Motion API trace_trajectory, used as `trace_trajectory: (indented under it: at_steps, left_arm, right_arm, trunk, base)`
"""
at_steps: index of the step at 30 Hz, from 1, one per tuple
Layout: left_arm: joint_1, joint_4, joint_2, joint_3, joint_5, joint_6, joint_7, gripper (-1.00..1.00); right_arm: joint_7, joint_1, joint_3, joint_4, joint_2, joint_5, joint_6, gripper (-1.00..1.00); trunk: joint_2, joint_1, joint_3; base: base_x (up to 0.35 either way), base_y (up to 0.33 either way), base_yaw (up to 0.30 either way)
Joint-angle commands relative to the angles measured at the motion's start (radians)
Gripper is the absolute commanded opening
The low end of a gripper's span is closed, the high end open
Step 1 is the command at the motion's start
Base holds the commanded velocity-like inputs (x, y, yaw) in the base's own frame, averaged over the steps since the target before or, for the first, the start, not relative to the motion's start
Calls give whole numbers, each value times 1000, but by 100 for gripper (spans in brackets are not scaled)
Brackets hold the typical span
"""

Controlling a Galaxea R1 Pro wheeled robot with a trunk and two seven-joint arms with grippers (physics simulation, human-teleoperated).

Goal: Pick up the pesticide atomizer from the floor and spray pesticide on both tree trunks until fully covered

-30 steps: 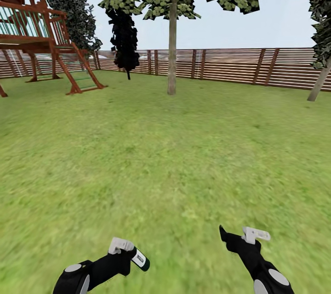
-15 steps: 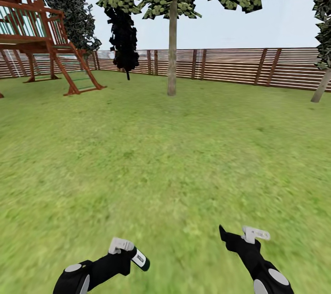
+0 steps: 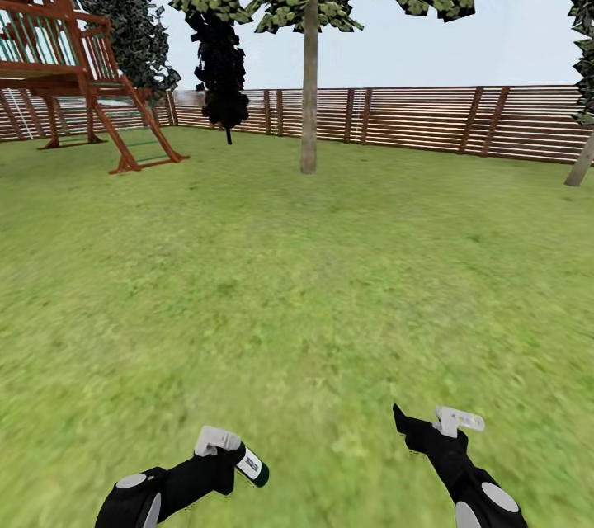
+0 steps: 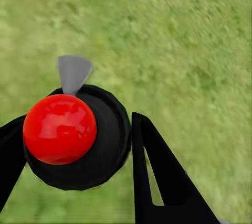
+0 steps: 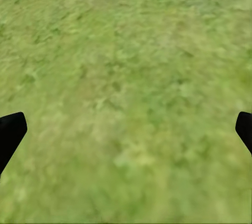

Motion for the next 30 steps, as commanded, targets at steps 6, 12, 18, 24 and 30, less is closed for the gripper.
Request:
trace_trajectory:
  at_steps: [6, 12, 18, 24, 30]
  left_arm:
    - [-1, -1, -2, 3, -8, 4, -6, -100]
    - [-1, -1, -1, 4, -7, 4, -7, -100]
    - [-1, 0, -1, 5, -6, 4, -6, -100]
    - [-1, 1, -1, 5, -6, 4, -6, -100]
    - [-1, 1, -1, 5, -5, 4, -9, -100]
  right_arm:
    - [-10, 0, 3, -3, -1, -10, 2, 100]
    - [-10, 0, 4, -3, -1, -10, 2, 100]
    - [-10, 0, 4, -3, -1, -11, 3, 100]
    - [-10, 0, 4, -3, -1, -11, 3, 100]
    - [-10, 1, 3, -7, -2, -10, 3, 100]
  trunk:
    - [0, 1, -1]
    - [0, 1, -1]
    - [0, 1, -1]
    - [0, 1, -1]
    - [0, 1, -1]
  base:
    - [342, 0, 0]
    - [342, 0, 0]
    - [342, 0, 0]
    - [342, 0, 0]
    - [342, 0, 0]
